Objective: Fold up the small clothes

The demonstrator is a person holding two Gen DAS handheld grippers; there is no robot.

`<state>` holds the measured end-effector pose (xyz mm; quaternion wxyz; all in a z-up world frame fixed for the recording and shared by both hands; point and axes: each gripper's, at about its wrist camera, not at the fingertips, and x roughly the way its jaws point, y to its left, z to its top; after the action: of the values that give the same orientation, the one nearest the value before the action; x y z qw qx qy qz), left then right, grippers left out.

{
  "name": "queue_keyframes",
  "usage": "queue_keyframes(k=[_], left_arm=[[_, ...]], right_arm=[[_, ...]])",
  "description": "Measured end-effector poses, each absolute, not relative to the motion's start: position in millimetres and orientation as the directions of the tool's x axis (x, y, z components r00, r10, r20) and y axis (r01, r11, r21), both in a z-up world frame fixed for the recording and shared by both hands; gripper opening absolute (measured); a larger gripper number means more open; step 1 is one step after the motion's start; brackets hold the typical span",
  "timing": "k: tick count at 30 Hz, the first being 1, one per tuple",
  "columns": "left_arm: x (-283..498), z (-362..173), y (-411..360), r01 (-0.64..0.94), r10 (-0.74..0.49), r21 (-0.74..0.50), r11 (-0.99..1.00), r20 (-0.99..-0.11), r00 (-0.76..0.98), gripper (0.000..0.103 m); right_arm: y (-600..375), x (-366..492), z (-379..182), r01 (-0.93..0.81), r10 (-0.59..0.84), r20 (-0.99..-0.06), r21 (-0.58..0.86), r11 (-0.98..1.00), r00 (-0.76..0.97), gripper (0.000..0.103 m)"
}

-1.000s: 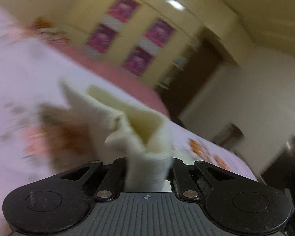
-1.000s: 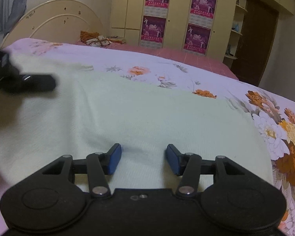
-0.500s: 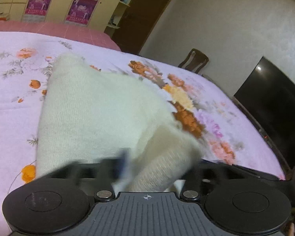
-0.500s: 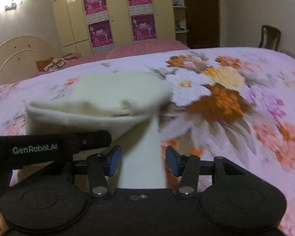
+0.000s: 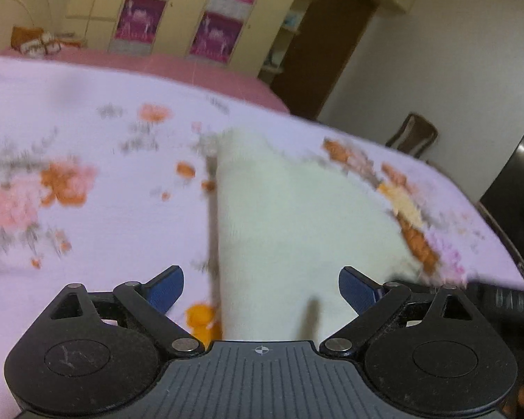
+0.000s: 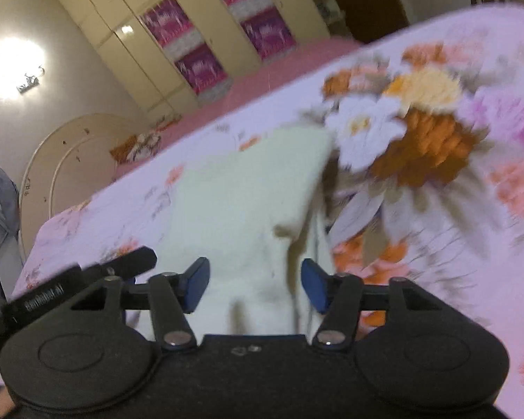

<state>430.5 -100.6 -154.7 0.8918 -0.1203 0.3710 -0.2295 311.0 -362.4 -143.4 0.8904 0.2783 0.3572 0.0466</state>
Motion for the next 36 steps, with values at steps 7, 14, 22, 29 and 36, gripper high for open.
queue_keyframes(k=[7,14,22,29,36], left_arm=[[431.7,-169.4,-103.6,0.327,-0.492,-0.368,0.870,-0.616,0.615,0.095],[438.1,-173.8,-103.3,0.315,-0.495,-0.385,0.868,-0.615,0.614,0.095],[438.9,-172.4,-107.0,0.314,-0.490,-0.379,0.871,-0.613,0.620,0.095],[444.4,-173.4,-109.7,0.305,-0.486,-0.383,0.872,-0.603,0.632,0.095],[449.8,-173.0,-112.0,0.284,-0.478,-0.395,0.874,-0.587,0.653,0.095]], right_arm=[[-365.8,326.6,-144.6,0.175,0.216,-0.617,0.509,0.843,0.757,0.052],[-364.3,304.8,-155.3,0.194,0.226,-0.633,0.523,0.830,0.741,0.055],[-365.6,329.7,-148.4,0.145,0.238,-0.568,0.545,0.826,0.788,0.045],[-375.0,373.1,-156.3,0.116,0.273,-0.557,0.564,0.818,0.784,0.032],[-341.4,391.3,-122.1,-0.140,0.311,-0.493,0.354,0.925,0.812,0.018]])
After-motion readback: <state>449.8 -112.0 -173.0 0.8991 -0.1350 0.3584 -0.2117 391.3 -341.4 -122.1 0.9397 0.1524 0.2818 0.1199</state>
